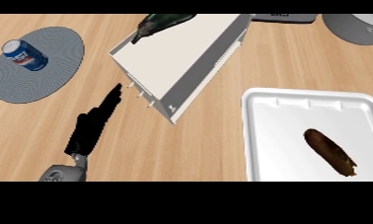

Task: Pick the eggplant from the tray and place it in the tiered shelf

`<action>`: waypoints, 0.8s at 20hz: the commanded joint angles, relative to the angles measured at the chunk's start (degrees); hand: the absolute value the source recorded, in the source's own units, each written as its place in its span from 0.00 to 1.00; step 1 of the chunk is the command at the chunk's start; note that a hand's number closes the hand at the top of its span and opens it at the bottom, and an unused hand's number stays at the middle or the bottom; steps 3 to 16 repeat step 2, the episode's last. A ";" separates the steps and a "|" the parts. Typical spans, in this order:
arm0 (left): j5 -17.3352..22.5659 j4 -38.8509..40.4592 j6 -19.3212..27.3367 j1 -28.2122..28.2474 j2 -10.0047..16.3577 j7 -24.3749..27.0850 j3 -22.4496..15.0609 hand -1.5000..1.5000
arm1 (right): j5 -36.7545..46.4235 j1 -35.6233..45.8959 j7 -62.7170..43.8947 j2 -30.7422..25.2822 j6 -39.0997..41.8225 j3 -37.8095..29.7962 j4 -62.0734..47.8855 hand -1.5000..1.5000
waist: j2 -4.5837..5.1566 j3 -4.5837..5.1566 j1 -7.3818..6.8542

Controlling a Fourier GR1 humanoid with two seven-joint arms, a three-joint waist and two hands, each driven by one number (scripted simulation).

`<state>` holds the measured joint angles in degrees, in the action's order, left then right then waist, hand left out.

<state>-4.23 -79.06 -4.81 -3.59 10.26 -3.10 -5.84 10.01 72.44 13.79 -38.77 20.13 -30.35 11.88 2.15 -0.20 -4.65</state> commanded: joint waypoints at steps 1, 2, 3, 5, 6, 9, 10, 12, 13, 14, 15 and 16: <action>0.27 -0.02 -0.43 -1.96 0.07 -0.53 0.38 0.50 | 1.42 -0.13 1.20 -0.97 1.65 1.19 -0.74 0.00 | 0.20 0.01 -0.50; -2.14 1.20 2.26 -0.22 -1.50 1.23 -0.83 0.50 | 2.20 -2.09 2.73 -2.08 3.32 1.99 -0.47 0.00 | -0.17 0.04 0.47; -2.14 1.20 2.26 -0.22 -1.50 1.23 -0.83 0.50 | 2.20 -2.09 2.73 -2.08 3.32 1.99 -0.47 0.00 | -0.17 0.04 0.47; -2.14 1.20 2.26 -0.22 -1.50 1.23 -0.83 0.50 | 2.20 -2.09 2.73 -2.08 3.32 1.99 -0.47 0.00 | -0.17 0.04 0.47; -2.14 1.20 2.26 -0.22 -1.50 1.23 -0.83 0.50 | 2.20 -2.09 2.73 -2.08 3.32 1.99 -0.47 0.00 | -0.17 0.04 0.47; -2.14 1.20 2.26 -0.22 -1.50 1.23 -0.83 0.50 | 2.20 -2.09 2.73 -2.08 3.32 1.99 -0.47 0.00 | -0.17 0.04 0.47; -2.14 1.20 2.26 -0.22 -1.50 1.23 -0.83 0.50 | 2.20 -2.09 2.73 -2.08 3.32 1.99 -0.47 0.00 | -0.17 0.04 0.47; -2.14 1.20 2.26 -0.22 -1.50 1.23 -0.83 0.50 | 2.20 -2.09 2.73 -2.08 3.32 1.99 -0.47 0.00 | -0.17 0.04 0.47; -2.14 1.20 2.26 -0.22 -1.50 1.23 -0.83 0.50 | 2.20 -2.09 2.73 -2.08 3.32 1.99 -0.47 0.00 | -0.17 0.04 0.47; -2.14 1.20 2.26 -0.22 -1.50 1.23 -0.83 0.50 | 2.20 -2.09 2.73 -2.08 3.32 1.99 -0.47 0.00 | -0.17 0.04 0.47; -2.14 1.20 2.26 -0.22 -1.50 1.23 -0.83 0.50 | 2.20 -2.09 2.73 -2.08 3.32 1.99 -0.47 0.00 | -0.17 0.04 0.47; -2.14 1.20 2.26 -0.22 -1.50 1.23 -0.83 0.50 | 2.20 -2.09 2.73 -2.08 3.32 1.99 -0.47 0.00 | -0.17 0.04 0.47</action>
